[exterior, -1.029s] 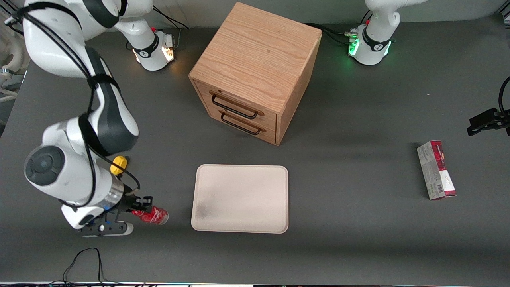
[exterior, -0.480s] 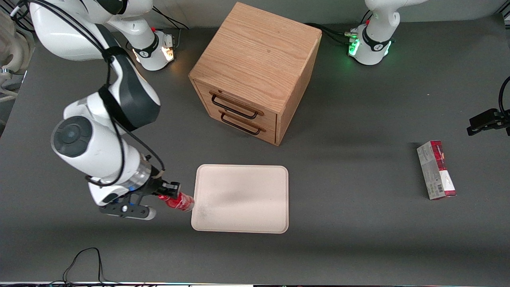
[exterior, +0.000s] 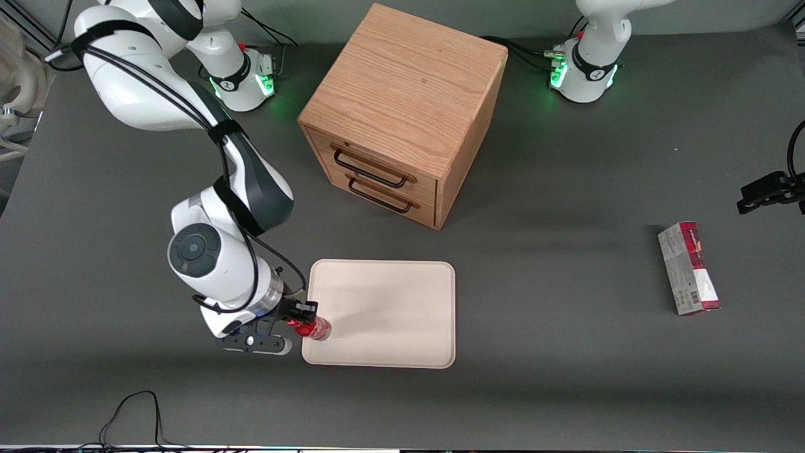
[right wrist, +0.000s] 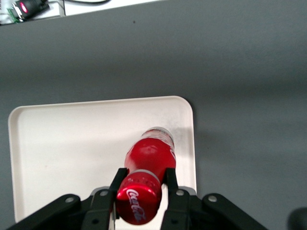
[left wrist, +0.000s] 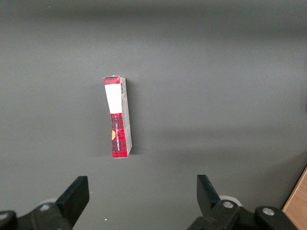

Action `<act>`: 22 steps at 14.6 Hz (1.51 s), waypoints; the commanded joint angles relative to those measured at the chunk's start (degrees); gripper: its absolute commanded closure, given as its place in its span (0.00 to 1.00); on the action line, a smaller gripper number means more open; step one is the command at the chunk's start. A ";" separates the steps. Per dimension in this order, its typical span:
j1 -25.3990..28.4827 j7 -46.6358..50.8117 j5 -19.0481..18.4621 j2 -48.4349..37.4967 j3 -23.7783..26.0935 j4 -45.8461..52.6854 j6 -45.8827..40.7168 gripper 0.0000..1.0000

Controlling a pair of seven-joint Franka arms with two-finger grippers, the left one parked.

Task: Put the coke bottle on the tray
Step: 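Lower the bottle onto the tray edge and open the right gripper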

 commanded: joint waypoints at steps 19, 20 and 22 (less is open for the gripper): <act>-1.22 0.68 -3.13 -6.15 -1.70 -4.64 2.46 0.00; -1.22 -2.81 -0.95 -9.05 -3.27 -5.77 -0.27 0.00; -0.35 -12.73 10.88 -16.94 -10.36 -10.50 -3.18 0.00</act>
